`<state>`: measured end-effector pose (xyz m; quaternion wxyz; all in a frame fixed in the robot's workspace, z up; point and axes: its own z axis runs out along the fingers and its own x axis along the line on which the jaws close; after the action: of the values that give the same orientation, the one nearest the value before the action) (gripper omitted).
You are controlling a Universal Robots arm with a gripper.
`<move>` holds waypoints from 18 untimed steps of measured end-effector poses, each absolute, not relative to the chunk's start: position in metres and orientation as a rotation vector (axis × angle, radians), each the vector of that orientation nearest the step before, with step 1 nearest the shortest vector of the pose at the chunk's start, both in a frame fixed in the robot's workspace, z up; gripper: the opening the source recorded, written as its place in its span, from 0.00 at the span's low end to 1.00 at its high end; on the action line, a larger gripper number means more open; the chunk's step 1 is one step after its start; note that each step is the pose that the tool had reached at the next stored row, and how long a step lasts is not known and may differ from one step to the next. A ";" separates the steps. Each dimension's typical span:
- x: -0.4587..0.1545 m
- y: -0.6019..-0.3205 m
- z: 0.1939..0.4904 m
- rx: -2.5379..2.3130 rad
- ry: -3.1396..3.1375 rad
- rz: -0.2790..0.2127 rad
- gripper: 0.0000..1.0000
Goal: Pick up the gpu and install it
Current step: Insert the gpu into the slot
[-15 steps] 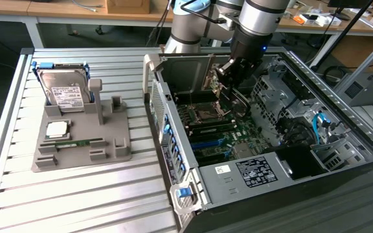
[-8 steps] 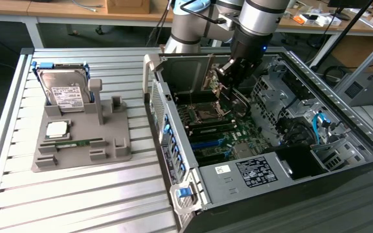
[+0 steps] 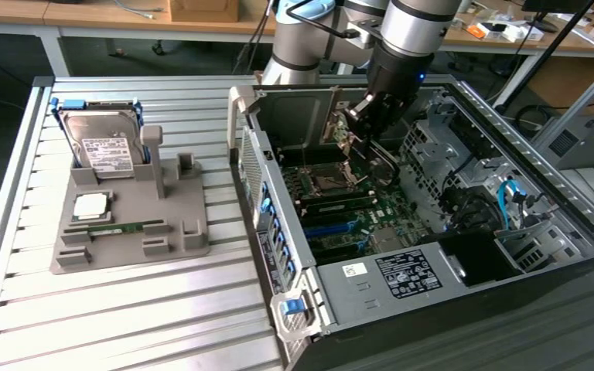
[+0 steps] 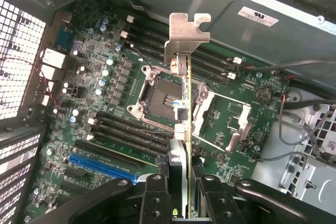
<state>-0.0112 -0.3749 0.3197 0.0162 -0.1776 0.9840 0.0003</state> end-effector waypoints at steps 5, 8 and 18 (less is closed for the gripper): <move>-0.011 -0.375 0.320 -0.569 3.057 0.001 0.27; -0.011 -0.375 0.320 -0.580 3.055 0.001 0.27; -0.011 -0.375 0.320 -0.626 3.046 0.002 0.27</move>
<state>-0.0112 -0.3749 0.3197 0.0162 -0.2013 0.9794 0.0006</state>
